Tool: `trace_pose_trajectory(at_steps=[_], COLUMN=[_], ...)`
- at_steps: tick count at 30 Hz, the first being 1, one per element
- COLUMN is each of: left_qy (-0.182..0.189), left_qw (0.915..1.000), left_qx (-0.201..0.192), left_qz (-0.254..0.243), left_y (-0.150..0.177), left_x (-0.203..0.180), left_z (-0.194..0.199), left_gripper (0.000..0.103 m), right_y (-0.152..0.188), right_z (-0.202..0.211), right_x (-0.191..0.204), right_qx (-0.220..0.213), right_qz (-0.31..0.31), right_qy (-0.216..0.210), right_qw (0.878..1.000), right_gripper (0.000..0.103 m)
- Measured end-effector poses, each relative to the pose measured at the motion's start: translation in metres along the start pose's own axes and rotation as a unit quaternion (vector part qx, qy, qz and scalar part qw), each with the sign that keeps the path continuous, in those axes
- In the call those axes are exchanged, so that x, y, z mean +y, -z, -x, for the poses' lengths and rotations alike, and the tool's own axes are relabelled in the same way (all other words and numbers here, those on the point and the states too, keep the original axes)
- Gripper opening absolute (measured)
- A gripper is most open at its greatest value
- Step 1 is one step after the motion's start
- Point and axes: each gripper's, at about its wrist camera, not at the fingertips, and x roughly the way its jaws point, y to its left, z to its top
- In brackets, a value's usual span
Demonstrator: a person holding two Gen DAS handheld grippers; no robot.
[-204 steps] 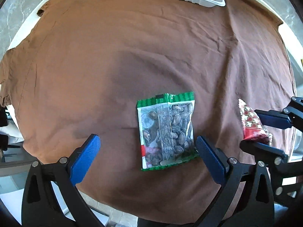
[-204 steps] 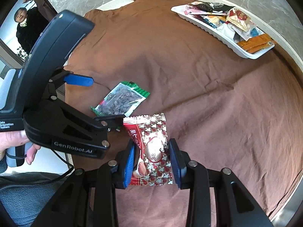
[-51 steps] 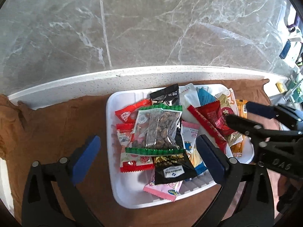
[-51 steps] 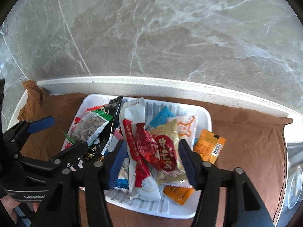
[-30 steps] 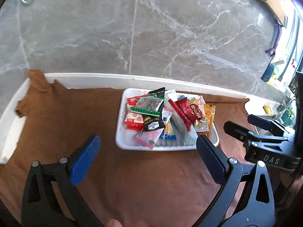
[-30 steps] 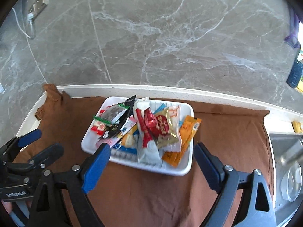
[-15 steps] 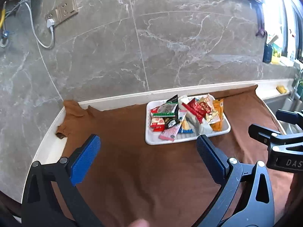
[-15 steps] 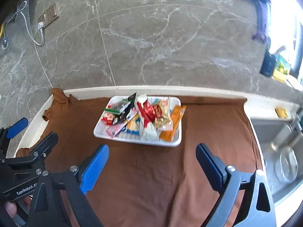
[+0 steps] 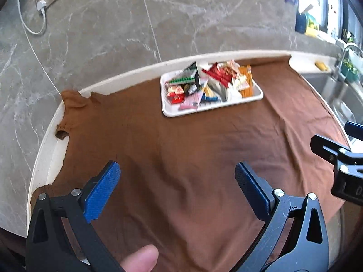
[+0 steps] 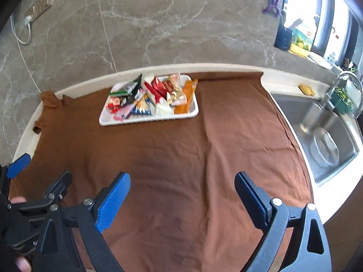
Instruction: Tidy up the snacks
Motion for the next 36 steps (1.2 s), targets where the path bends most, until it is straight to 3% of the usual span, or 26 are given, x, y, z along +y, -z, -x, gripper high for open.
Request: trace_pose_trajectory(at_steps=[10,19,36], left_qy=[0.033,0.011,0.011], left_qw=[0.9962,0.9959,0.9934], left_qx=[0.074,0.072,0.083], left_qz=[0.032,0.053,0.08], left_y=[0.005,-0.006,0.003], left_x=[-0.013,-0.009,0.008], left_z=[-0.035,-0.039,-0.039], left_gripper=[0.103,0.103,0.103], right_y=[0.004,-0.003,-0.002], right_z=[-0.012,-0.017,-0.019], right_x=[-0.007,-0.013,0.006], right_qx=[0.021,0.018,0.024], right_qz=[0.029,0.039,0.059], right_qy=[-0.008,-0.023,-0.033], right_qw=[0.999,0.999,0.997], right_gripper=[0.095,0.095,0.095])
